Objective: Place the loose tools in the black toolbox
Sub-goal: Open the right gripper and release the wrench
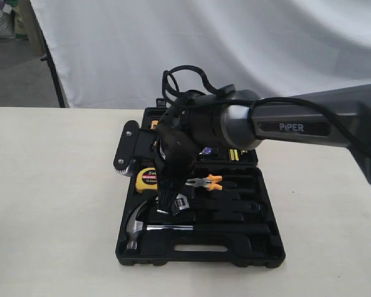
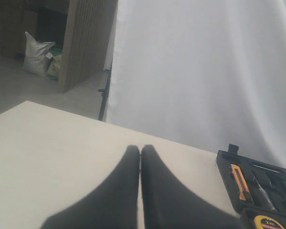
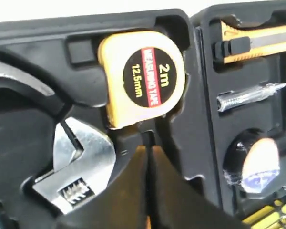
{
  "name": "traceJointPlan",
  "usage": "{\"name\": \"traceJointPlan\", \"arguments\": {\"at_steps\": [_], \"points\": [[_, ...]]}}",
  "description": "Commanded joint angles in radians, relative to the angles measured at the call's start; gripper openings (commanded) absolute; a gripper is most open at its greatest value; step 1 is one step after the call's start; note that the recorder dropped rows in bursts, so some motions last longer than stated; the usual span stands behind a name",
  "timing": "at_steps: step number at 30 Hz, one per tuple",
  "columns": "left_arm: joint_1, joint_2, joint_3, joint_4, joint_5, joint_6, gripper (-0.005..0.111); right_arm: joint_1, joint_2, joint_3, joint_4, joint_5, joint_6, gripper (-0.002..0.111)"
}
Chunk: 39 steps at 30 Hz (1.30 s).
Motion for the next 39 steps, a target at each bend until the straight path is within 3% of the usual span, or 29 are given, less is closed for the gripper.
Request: {"name": "traceJointPlan", "arguments": {"at_steps": [1, 9, 24, 32, 39], "points": [[0.025, -0.003, -0.003, 0.004, -0.007, -0.005, 0.001, -0.025, 0.068, -0.002, 0.052, 0.035, 0.022, -0.001], [0.025, -0.003, -0.003, 0.004, -0.007, -0.005, 0.001, -0.025, 0.142, -0.004, 0.027, 0.085, 0.022, -0.001], [0.025, -0.003, -0.003, 0.004, -0.007, -0.005, 0.001, -0.025, -0.072, -0.024, 0.043, 0.077, 0.098, -0.001], [0.025, -0.003, -0.003, 0.004, -0.007, -0.005, 0.001, -0.025, 0.069, -0.024, 0.166, 0.109, 0.077, -0.001], [0.025, -0.003, -0.003, 0.004, -0.007, -0.005, 0.001, -0.023, 0.147, -0.026, 0.165, 0.174, 0.058, -0.001]]}}
